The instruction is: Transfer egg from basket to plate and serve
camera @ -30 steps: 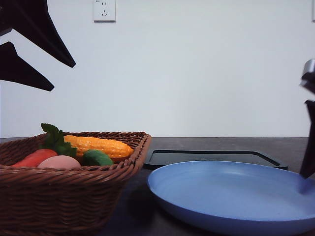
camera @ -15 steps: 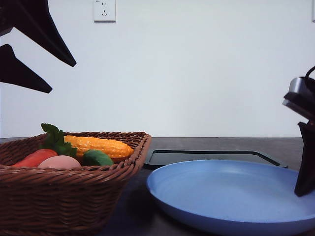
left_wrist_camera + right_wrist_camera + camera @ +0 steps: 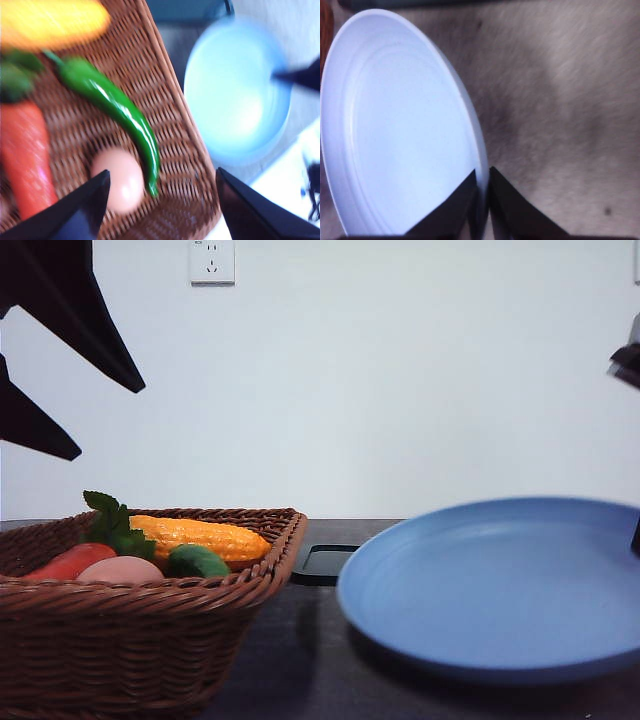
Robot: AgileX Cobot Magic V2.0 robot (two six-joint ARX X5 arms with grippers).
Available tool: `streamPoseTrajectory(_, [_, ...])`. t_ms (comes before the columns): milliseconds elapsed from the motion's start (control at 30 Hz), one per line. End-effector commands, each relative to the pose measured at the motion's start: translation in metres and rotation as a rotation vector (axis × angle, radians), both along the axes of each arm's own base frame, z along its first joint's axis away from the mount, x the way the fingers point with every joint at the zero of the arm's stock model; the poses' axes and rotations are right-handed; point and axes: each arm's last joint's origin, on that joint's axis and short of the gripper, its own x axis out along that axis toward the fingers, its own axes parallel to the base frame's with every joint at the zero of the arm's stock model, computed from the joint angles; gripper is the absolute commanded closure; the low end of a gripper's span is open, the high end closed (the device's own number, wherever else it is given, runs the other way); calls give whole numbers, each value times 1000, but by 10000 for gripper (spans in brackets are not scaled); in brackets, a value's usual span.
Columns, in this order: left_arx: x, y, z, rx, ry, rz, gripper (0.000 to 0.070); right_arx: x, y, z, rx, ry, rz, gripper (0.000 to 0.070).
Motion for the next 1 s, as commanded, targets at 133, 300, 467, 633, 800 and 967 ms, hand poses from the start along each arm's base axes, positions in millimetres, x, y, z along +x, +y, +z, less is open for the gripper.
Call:
streamPoseTrajectory(133, [-3,-18,2,153,-54,9,268,-5,-8,10,-5,-50,-63,700])
streamPoseTrajectory(300, [1,-37,0,244,-46,-18,268,-8,-14,15,-1,-82,-98,700])
streamPoseTrajectory(467, [11,-57,-13,315,3,-56,268,-11,-18,19,4,-113,-118,700])
streamPoseTrajectory(633, [21,-71,-33,380,65,-84,269,-15,-19,23,7,-140,-127,700])
streamPoseTrajectory(800, [27,-77,-49,446,95,-73,269,-17,-20,26,9,-155,-127,700])
streamPoseTrajectory(967, [31,-80,-58,464,109,-75,269,-19,-20,27,13,-164,-125,700])
